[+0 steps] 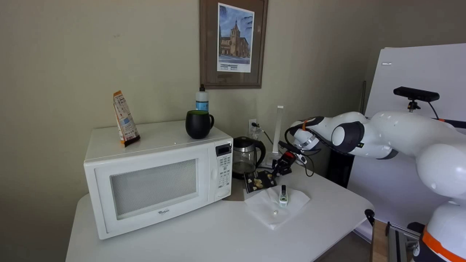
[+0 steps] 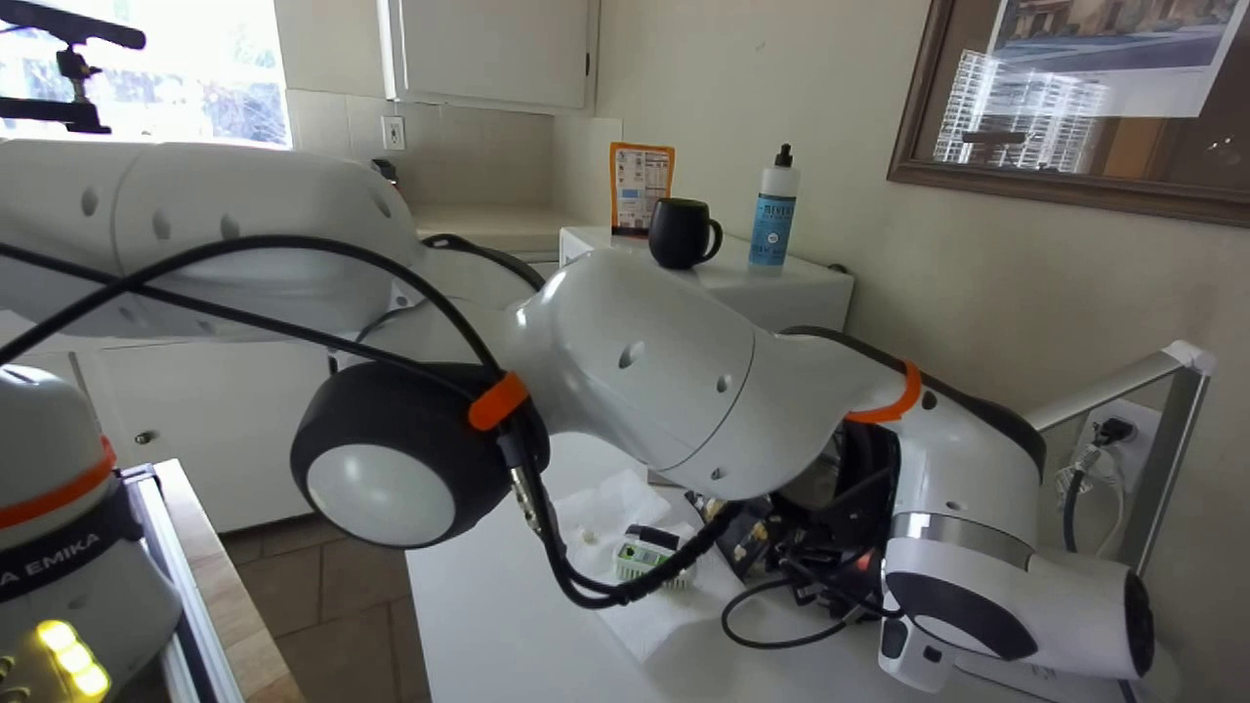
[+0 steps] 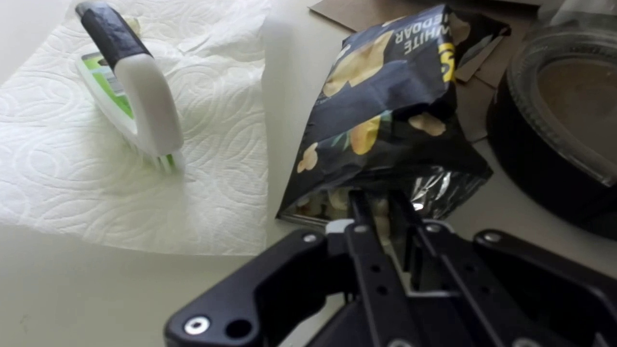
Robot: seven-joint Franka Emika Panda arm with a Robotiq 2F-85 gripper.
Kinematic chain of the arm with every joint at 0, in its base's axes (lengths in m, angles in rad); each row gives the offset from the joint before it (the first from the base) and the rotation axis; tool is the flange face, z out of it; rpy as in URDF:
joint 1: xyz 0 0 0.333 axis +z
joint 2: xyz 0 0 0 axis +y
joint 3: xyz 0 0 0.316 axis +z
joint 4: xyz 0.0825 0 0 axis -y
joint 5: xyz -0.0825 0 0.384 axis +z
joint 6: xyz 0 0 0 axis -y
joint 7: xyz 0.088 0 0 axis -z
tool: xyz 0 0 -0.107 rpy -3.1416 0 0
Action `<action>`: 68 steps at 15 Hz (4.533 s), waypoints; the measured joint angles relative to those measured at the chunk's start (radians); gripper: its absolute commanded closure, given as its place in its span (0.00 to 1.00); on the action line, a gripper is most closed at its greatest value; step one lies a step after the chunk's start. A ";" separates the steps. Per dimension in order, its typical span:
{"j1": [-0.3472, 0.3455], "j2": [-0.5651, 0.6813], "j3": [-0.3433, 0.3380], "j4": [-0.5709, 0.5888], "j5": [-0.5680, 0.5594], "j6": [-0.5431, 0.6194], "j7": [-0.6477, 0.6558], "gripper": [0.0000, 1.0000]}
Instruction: Pick up the piece of popcorn on the right and put it in the black packet
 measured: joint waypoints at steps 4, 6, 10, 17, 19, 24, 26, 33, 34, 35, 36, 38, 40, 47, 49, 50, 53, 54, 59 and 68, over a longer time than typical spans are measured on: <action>0.007 0.000 -0.001 -0.006 0.002 0.013 -0.006 0.96; 0.010 0.000 -0.001 -0.014 0.007 0.013 -0.009 0.96; 0.011 0.000 -0.001 -0.032 0.027 0.012 -0.017 0.96; 0.012 0.000 0.003 -0.055 0.103 -0.004 -0.067 0.54; 0.011 0.000 0.003 -0.063 0.123 -0.014 -0.069 0.38; 0.011 0.000 -0.003 -0.078 0.154 -0.047 -0.071 0.00; 0.011 0.000 -0.011 -0.078 0.158 -0.049 -0.071 0.00; 0.006 -0.004 -0.038 -0.076 0.158 -0.084 -0.070 0.26; 0.005 -0.005 -0.041 -0.075 0.158 -0.092 -0.070 0.27; 0.004 -0.005 -0.044 -0.073 0.158 -0.101 -0.070 0.34; 0.004 -0.006 -0.047 -0.072 0.158 -0.107 -0.070 0.45; 0.005 -0.006 -0.050 -0.068 0.158 -0.117 -0.070 0.59; 0.005 -0.006 -0.051 -0.065 0.158 -0.123 -0.070 0.74; 0.005 -0.006 -0.062 -0.061 0.157 -0.130 -0.070 1.00; 0.005 -0.006 -0.077 -0.051 0.155 -0.154 -0.069 1.00; 0.004 -0.008 -0.083 -0.047 0.150 -0.165 -0.069 1.00; 0.001 -0.022 -0.105 -0.046 0.131 -0.184 -0.068 1.00; 0.000 -0.028 -0.114 -0.046 0.121 -0.187 -0.067 1.00; 0.016 -0.083 -0.171 -0.056 0.042 -0.187 -0.070 1.00; 0.246 -0.344 -0.303 -0.312 -0.205 -0.073 -0.137 1.00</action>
